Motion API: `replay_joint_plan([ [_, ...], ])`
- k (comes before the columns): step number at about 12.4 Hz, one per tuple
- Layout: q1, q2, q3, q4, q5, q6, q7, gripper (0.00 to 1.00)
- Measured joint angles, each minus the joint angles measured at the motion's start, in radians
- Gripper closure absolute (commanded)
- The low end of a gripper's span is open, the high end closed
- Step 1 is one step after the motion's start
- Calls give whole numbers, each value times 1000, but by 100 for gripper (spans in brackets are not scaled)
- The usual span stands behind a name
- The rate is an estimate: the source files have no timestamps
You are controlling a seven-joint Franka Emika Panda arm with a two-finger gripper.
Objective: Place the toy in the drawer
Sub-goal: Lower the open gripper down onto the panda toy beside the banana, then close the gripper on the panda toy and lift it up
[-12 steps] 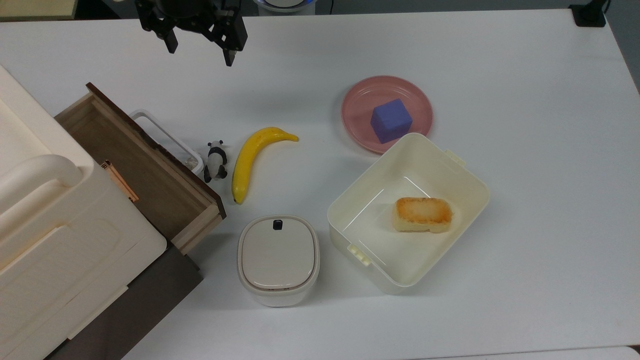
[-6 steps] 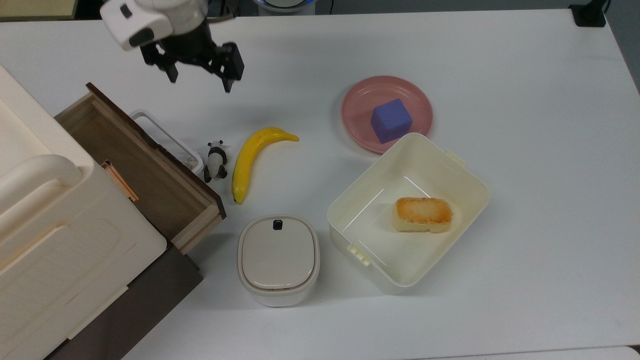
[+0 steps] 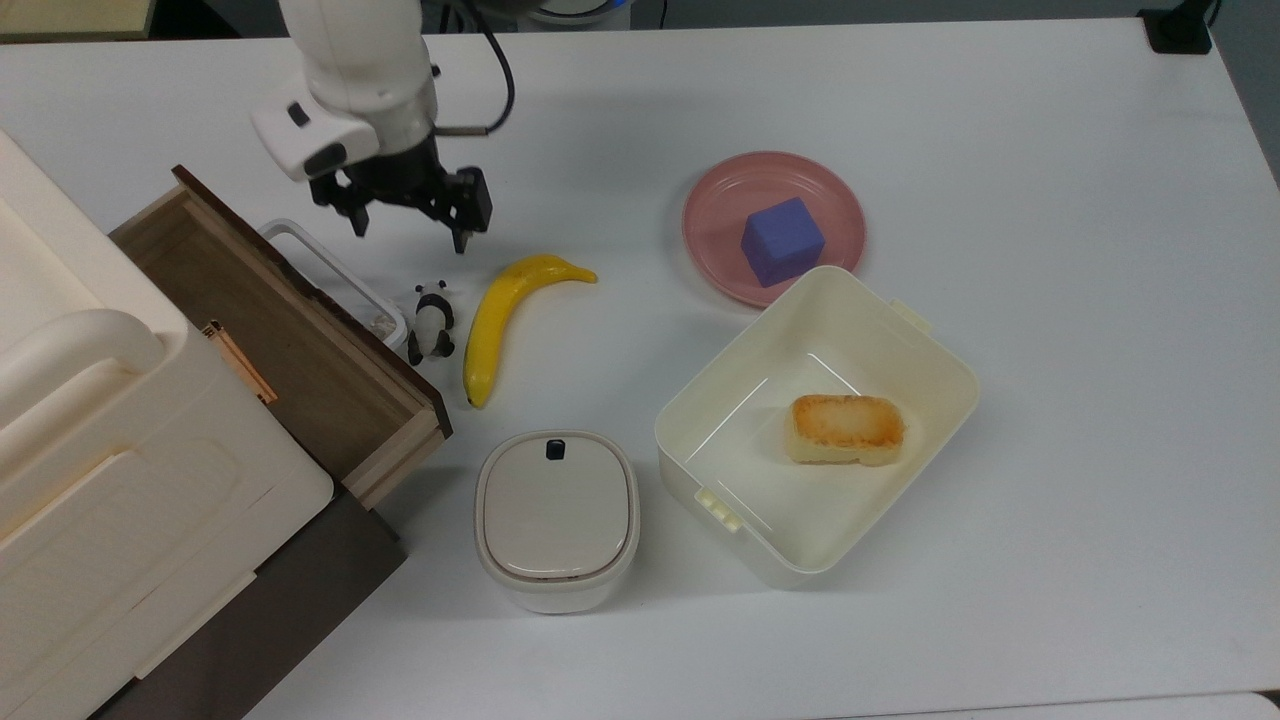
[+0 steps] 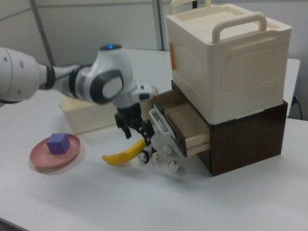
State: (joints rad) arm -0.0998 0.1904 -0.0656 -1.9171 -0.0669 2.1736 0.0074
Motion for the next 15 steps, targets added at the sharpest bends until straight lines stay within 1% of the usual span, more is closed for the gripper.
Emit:
replay_joint_plan([
  [2, -9, 19, -1, -66, -2, 119, 0, 0],
  [3, -14, 30, -1, -75, -2, 140, -2, 2],
  [4, -17, 42, -1, -78, -2, 157, -4, 6],
  [5, -17, 55, -1, -78, -2, 172, -5, 13],
  [6, -16, 69, -1, -78, -2, 188, -5, 28],
  [7, -15, 89, 0, -78, -2, 207, -7, 38],
  [9, -13, 112, 1, -78, -2, 228, -44, 74],
  [11, -13, 119, 1, -77, -2, 232, -75, 100],
  [15, -11, 116, 7, -61, -2, 233, -81, 100],
])
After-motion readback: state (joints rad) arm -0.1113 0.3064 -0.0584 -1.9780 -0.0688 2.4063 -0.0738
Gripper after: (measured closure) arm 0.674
